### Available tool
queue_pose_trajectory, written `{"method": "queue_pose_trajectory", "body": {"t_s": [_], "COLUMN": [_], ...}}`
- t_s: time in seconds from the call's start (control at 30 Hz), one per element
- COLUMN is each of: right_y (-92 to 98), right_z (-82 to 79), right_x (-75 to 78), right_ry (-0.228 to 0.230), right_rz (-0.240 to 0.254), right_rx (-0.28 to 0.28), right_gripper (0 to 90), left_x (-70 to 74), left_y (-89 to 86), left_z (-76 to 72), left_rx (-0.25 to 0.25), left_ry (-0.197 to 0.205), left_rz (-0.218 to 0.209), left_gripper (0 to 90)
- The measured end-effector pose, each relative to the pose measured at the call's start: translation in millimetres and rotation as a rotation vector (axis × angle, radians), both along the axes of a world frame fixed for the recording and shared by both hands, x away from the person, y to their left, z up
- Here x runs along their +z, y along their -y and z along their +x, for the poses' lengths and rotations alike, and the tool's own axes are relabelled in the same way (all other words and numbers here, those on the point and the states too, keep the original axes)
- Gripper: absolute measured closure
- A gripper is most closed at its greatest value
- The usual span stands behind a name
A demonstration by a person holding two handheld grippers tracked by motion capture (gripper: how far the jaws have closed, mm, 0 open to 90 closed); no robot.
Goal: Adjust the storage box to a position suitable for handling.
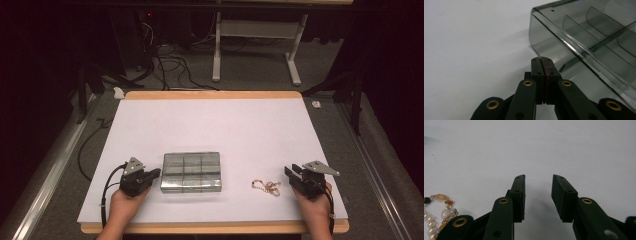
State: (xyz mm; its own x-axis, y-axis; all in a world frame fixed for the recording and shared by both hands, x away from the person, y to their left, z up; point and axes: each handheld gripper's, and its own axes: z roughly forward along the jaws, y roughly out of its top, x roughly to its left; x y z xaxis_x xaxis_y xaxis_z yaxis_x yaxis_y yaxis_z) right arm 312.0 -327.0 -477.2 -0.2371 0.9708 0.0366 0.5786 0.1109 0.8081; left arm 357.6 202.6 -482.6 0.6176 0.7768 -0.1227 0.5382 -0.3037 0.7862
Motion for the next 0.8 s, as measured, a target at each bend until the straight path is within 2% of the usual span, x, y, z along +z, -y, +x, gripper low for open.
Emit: {"method": "queue_pose_trajectory", "body": {"t_s": [0.07,0.13,0.2,0.53,0.6,0.8], "right_y": [-0.2,-0.2,-0.4,-2.0,-2.1,-2.6], "right_z": [-0.1,-0.1,0.0,0.7,1.1,1.2], "right_x": [0.0,0.0,0.0,-0.3,-0.3,-0.4], "right_ry": [-0.002,-0.002,-0.002,-0.011,-0.014,-0.016], "right_rz": [-0.001,-0.001,-0.005,-0.016,-0.021,-0.024], "right_rx": [0.000,0.000,0.002,0.002,0.006,0.010], "right_gripper": [64.3,64.3,64.3,64.2,63.6,64.2], "left_x": [-0.5,-0.7,-0.4,0.8,1.4,1.9], "left_y": [6.0,6.9,7.7,10.7,17.3,31.7], "left_z": [0.5,0.9,0.4,-0.5,-0.4,0.9], "left_rx": [-0.010,-0.014,-0.015,-0.018,-0.031,-0.065], "left_ry": [0.003,-0.002,-0.004,-0.013,0.000,0.008], "left_rz": [0.020,0.007,0.020,0.001,0.019,0.030], "left_gripper": [89.9,90.0,90.0,90.0,90.0,90.0]}}
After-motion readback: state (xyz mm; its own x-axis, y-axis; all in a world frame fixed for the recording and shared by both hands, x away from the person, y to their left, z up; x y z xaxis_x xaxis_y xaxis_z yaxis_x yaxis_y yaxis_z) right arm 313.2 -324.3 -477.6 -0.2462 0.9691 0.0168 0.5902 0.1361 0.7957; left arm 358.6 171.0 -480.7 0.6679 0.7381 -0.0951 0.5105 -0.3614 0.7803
